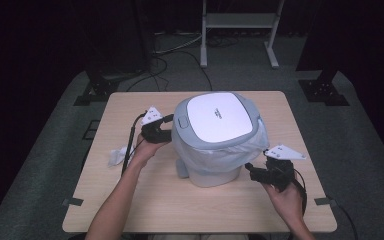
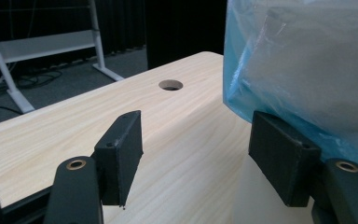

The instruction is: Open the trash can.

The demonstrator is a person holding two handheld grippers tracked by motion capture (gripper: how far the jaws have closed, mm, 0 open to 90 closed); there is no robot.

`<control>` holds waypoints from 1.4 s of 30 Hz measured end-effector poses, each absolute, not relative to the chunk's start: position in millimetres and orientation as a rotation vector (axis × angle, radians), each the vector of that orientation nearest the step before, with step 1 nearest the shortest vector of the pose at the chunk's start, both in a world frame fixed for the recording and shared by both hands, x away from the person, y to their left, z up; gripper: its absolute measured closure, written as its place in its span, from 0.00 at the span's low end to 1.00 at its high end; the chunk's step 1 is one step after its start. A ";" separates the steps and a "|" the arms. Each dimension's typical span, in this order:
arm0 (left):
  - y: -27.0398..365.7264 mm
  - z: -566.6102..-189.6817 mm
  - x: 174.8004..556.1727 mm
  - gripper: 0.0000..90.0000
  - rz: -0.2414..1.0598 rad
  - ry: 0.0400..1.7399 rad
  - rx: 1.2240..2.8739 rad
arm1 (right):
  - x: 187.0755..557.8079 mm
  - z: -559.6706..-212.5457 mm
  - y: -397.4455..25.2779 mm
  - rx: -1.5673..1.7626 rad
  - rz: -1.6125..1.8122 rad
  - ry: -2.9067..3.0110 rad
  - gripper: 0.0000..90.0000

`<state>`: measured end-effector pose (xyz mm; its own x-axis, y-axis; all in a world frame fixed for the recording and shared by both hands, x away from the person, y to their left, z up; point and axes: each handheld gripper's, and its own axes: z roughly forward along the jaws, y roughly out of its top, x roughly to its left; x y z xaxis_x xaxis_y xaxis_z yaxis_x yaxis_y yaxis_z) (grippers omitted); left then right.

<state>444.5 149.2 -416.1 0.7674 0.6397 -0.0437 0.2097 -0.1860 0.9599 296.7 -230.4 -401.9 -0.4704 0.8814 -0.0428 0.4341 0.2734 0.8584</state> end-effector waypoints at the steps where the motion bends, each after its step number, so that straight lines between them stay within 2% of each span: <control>1: 149.2 -416.1 444.5 0.38 0.442 0.667 1.752 | 296.7 -401.9 -230.4 1.180 1.116 2.023 0.24; 9: 161.9 -414.2 435.3 0.38 0.445 0.658 1.770 | 321.5 -400.4 -230.2 1.199 1.088 2.000 0.25; 16: 170.0 -413.5 424.1 0.38 0.444 0.649 1.775 | 341.4 -396.7 -227.2 1.205 1.081 1.975 0.34; 27: 176.1 -412.5 411.7 0.37 0.438 0.606 1.793 | 367.6 -396.3 -225.0 1.226 1.116 1.943 0.41; 32: 174.4 -410.5 403.8 0.34 0.438 0.561 1.820 | 383.1 -396.9 -225.2 1.258 1.161 1.913 0.45; 42: 169.8 -410.0 388.9 0.32 0.442 0.489 1.840 | 402.8 -399.0 -225.9 1.270 1.208 1.919 0.47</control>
<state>388.9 169.8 -410.0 0.8435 0.5337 0.0606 0.1139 -0.2881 0.9508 402.8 -225.9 -399.0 -0.4128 0.9099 0.0406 0.4299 0.1554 0.8894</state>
